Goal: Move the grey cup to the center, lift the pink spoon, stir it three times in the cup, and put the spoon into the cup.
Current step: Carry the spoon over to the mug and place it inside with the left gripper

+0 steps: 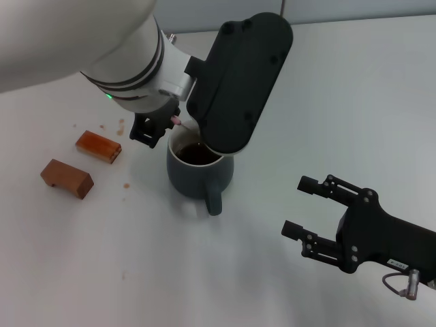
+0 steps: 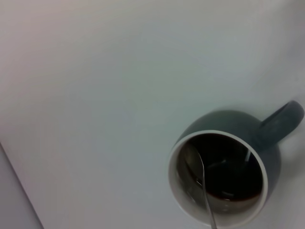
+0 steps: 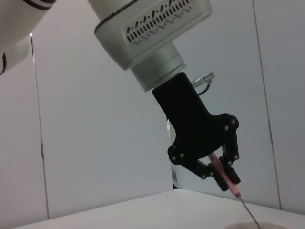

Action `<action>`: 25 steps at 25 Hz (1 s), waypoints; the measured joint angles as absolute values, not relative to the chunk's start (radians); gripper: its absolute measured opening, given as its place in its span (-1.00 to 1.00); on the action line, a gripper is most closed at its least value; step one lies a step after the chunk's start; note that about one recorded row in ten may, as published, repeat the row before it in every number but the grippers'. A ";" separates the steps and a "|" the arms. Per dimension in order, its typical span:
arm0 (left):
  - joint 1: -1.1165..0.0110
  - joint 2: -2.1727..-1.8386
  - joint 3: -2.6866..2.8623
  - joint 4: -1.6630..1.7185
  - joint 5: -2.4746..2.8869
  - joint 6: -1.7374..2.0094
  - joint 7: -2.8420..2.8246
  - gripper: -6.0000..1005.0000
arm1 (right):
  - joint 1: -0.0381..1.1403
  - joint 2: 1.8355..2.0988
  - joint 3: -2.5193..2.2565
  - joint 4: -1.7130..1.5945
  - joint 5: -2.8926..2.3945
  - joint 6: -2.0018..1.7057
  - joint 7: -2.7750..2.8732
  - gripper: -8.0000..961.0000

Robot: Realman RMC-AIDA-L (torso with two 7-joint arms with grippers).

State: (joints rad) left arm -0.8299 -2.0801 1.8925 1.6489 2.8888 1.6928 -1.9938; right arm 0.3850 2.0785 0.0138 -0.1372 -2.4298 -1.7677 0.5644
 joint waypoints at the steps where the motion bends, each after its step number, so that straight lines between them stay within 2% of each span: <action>1: -0.830 -2.080 1.893 1.649 2.889 1.693 -1.994 -0.72 | 0.385 2.078 0.014 -0.137 -2.430 -1.768 0.564 0.58; 12: -0.811 -2.078 1.896 1.645 2.891 1.785 -2.052 -0.71 | 0.391 2.078 0.014 -0.137 -2.430 -1.780 0.565 0.58; 21: -0.752 -2.079 1.904 1.776 2.874 1.763 -2.064 -0.71 | 0.391 2.079 0.014 -0.138 -2.430 -1.784 0.566 0.58; 23: -0.749 -2.079 1.903 1.784 2.874 1.760 -2.064 -0.22 | 0.390 2.079 0.014 -0.138 -2.428 -1.786 0.566 0.58; 25: -0.711 -2.077 1.847 1.853 2.850 1.690 -2.056 -0.15 | 0.389 2.079 0.014 -0.139 -2.426 -1.789 0.566 0.58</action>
